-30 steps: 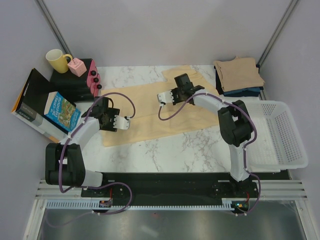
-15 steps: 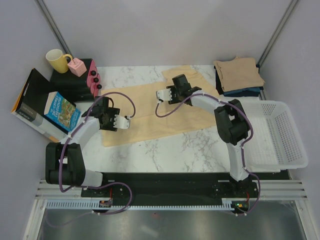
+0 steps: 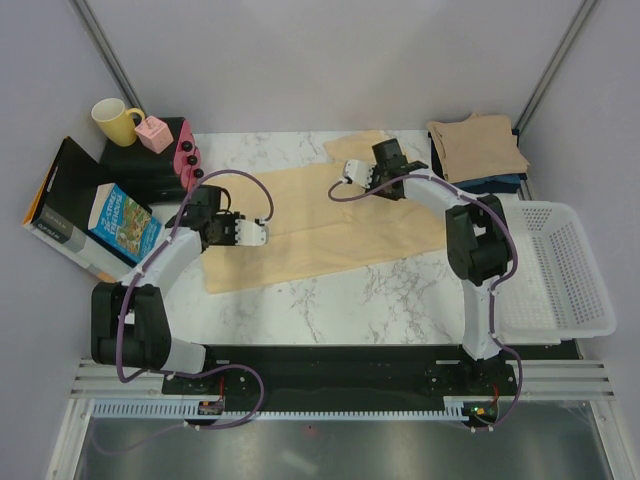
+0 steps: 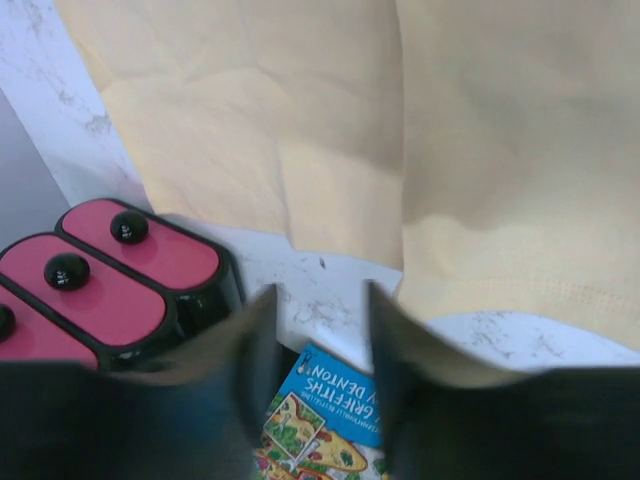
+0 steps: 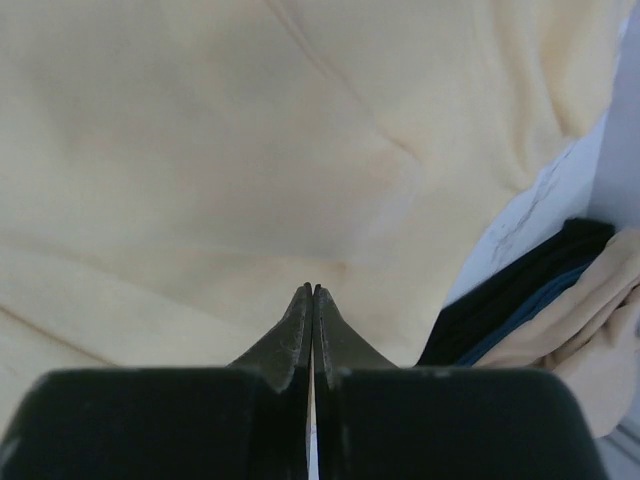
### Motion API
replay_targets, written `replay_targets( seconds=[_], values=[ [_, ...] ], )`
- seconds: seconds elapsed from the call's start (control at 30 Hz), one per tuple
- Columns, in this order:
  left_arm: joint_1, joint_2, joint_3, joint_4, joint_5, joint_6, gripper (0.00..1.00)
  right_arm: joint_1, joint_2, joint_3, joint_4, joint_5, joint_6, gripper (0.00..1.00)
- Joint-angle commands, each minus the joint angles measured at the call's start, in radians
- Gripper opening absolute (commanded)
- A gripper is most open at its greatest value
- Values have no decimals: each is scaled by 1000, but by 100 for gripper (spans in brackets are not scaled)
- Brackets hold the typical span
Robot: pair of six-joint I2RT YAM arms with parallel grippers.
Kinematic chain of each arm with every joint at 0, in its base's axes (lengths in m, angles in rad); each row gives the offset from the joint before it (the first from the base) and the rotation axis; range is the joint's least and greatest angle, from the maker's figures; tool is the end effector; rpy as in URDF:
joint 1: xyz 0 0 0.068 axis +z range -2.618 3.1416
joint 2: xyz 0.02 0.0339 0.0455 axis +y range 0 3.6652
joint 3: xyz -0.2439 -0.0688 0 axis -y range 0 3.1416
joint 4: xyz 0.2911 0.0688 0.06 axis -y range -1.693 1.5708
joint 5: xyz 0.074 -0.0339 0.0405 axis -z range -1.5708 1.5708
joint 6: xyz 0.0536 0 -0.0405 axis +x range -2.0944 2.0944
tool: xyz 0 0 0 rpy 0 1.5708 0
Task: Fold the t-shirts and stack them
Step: Fold the tshirt
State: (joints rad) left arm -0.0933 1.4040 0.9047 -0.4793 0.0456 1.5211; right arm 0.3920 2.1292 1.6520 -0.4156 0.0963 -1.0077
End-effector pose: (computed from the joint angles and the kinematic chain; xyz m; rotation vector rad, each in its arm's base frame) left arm 0.3333 -0.0336 0.1615 1.9083 1.8015 0.4790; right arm 0.4781 0.1921 0.1408 -1.5759 1.9374 -0.3815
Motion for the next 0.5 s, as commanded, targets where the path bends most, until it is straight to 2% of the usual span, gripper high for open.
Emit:
replay_targets(
  seconds=[0.0,0.03,0.07,0.23,0.37,0.4,0.47],
  values=[
    [-26,26,77,-59,91,-87,22,-59,-93,-55,-126,-36,70,0],
    [-28,24,82,-94,100,-88,8,-65,-109,-70,-144,-35,67,0],
    [-31,26,86,-110,108,-88,2,-80,-124,-86,-159,-40,54,0],
    [-34,13,79,-196,142,-52,2,-114,-199,-158,-261,-33,15,0],
    [-36,18,94,-307,197,-38,2,-128,-232,-211,-267,-36,18,0],
    [-48,24,89,-321,195,-24,3,-128,-230,-215,-269,-38,23,0],
    [-60,42,66,-329,186,-21,11,-128,-218,-219,-267,-49,34,0]
  ],
)
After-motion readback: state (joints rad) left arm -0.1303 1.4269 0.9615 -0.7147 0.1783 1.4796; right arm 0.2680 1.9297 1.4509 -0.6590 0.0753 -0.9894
